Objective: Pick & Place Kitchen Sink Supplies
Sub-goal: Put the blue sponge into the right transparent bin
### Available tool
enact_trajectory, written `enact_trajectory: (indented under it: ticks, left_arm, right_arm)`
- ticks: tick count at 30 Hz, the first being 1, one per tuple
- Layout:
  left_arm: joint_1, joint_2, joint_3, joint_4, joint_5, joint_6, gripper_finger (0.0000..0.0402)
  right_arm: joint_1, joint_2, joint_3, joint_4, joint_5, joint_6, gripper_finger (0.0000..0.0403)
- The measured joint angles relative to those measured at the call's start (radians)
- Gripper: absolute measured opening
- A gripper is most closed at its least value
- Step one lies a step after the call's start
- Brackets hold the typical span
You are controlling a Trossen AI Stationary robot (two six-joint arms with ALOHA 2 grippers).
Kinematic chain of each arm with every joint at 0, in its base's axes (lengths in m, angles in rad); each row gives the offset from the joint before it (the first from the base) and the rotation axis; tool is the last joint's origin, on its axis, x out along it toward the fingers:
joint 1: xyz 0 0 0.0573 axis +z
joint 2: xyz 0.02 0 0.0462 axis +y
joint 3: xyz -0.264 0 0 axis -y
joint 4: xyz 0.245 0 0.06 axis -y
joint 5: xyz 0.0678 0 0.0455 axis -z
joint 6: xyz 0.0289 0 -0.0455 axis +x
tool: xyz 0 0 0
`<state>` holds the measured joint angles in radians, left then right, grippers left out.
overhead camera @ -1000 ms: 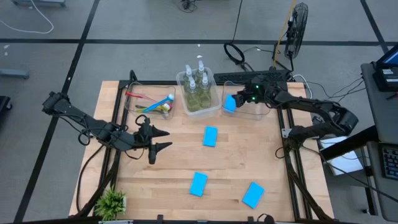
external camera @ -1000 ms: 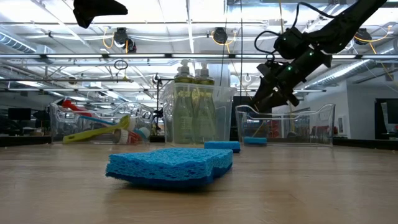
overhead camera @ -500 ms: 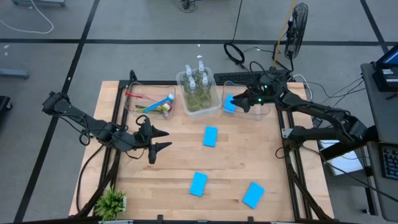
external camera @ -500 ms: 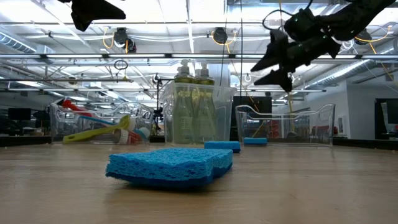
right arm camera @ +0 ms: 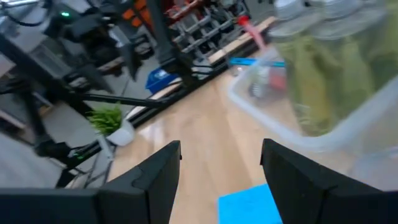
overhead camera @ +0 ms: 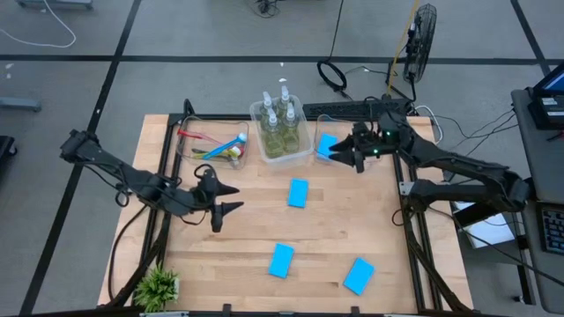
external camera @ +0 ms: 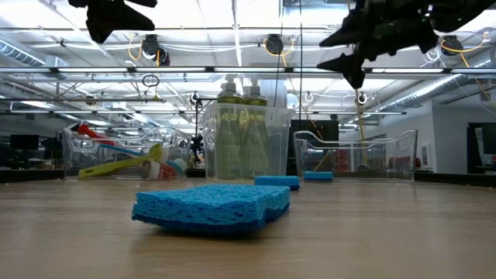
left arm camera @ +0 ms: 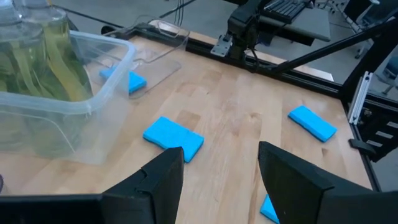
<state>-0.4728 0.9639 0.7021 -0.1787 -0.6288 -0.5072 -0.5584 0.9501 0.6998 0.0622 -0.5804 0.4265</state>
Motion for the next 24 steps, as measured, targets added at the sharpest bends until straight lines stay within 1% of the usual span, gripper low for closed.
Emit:
enact_trajectory:
  ticks: [5,11,15,18,21,24]
  left_arm:
    - [0.000,0.042,0.000,0.011,0.006,-0.031,0.0209]
    - [0.000,0.118,0.000,0.067,0.046,-0.082,0.0209]
    - [0.000,0.161,0.000,0.133,0.076,-0.077,0.0209]
    - [-0.001,0.191,0.001,0.147,0.081,-0.083,0.0209]
    - [-0.001,0.208,0.001,0.172,0.083,-0.098,0.0209]
    - [-0.001,0.220,0.001,0.196,0.105,-0.098,0.0209]
  right_arm:
    - [0.084,-0.031,0.000,-0.003,0.001,0.027,0.0210]
    - [0.229,-0.036,0.000,-0.003,0.010,0.057,0.0210]
    - [0.329,-0.016,0.000,-0.005,0.056,0.147,0.0210]
    - [0.397,0.004,0.000,-0.004,0.085,0.195,0.0210]
    - [0.455,0.019,0.000,-0.030,0.134,0.214,0.0210]
    - [0.494,0.025,0.000,-0.075,0.141,0.223,0.0210]
